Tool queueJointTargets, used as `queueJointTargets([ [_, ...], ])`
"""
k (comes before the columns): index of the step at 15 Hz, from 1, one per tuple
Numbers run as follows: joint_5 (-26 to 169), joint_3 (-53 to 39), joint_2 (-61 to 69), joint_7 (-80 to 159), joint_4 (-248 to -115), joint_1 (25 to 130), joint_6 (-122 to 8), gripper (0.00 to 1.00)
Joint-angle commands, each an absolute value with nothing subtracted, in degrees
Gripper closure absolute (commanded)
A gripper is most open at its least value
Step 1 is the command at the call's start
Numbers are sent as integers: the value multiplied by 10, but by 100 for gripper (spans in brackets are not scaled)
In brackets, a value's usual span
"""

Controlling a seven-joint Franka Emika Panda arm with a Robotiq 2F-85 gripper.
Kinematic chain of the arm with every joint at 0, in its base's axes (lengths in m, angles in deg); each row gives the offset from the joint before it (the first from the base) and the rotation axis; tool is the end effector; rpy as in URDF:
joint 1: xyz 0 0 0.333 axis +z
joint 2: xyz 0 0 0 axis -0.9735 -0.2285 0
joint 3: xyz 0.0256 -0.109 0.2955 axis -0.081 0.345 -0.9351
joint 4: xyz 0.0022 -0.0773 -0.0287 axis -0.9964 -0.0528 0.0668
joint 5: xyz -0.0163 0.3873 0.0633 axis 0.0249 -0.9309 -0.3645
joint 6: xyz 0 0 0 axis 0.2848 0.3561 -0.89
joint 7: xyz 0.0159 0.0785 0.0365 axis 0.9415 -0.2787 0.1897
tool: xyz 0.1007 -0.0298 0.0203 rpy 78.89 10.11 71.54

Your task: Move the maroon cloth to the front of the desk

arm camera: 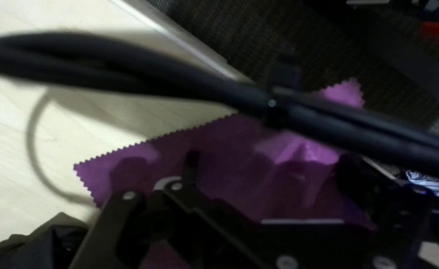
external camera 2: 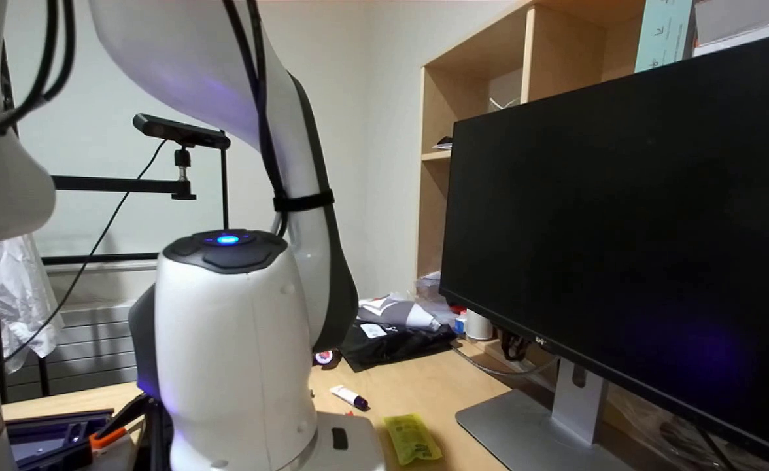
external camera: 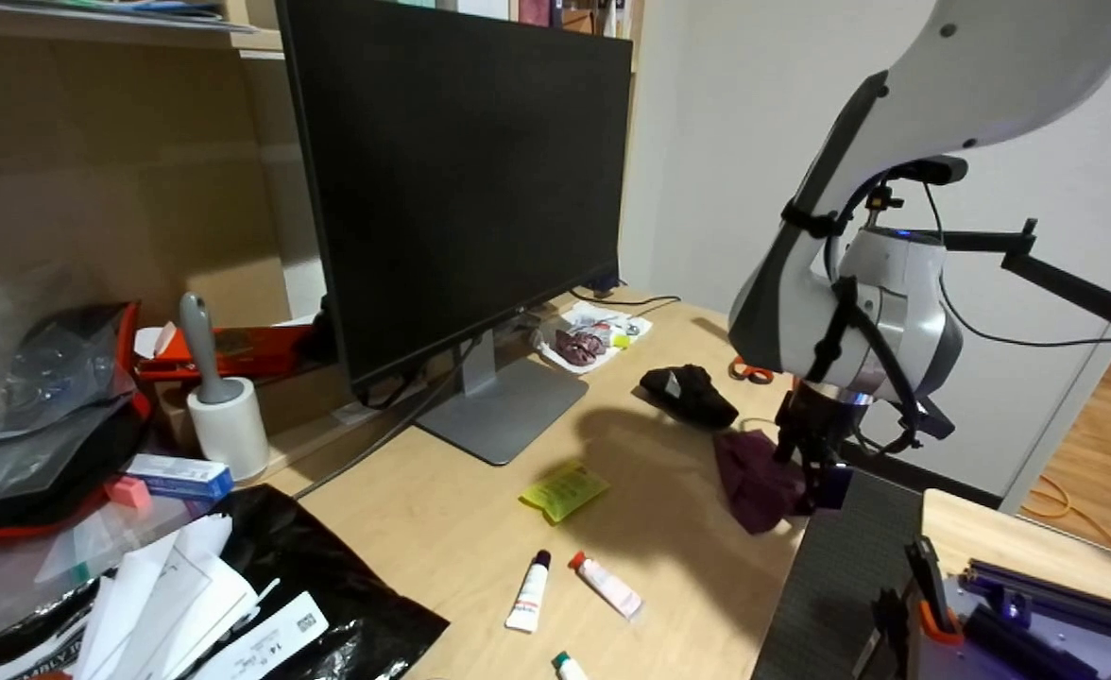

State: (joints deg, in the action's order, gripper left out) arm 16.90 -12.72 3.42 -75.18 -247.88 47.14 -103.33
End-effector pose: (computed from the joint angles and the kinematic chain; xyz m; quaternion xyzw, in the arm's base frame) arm 0.2709 -0.2211 0.1302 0.9637 0.2641 0.0266 0.0277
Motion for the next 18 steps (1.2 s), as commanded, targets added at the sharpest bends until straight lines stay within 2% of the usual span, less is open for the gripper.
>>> queueJointTargets([
  [1,174,-70,54,-728,-2481,540,-1003,0],
  [6,212,0,104,-667,-2497,654,-969,0],
  [8,259,60,83,-624,-2478,728,-958,0],
  [14,421,239,131,-407,-2499,941,-912,0],
  [18,494,323,153,-293,-2483,1048,-890,0],
])
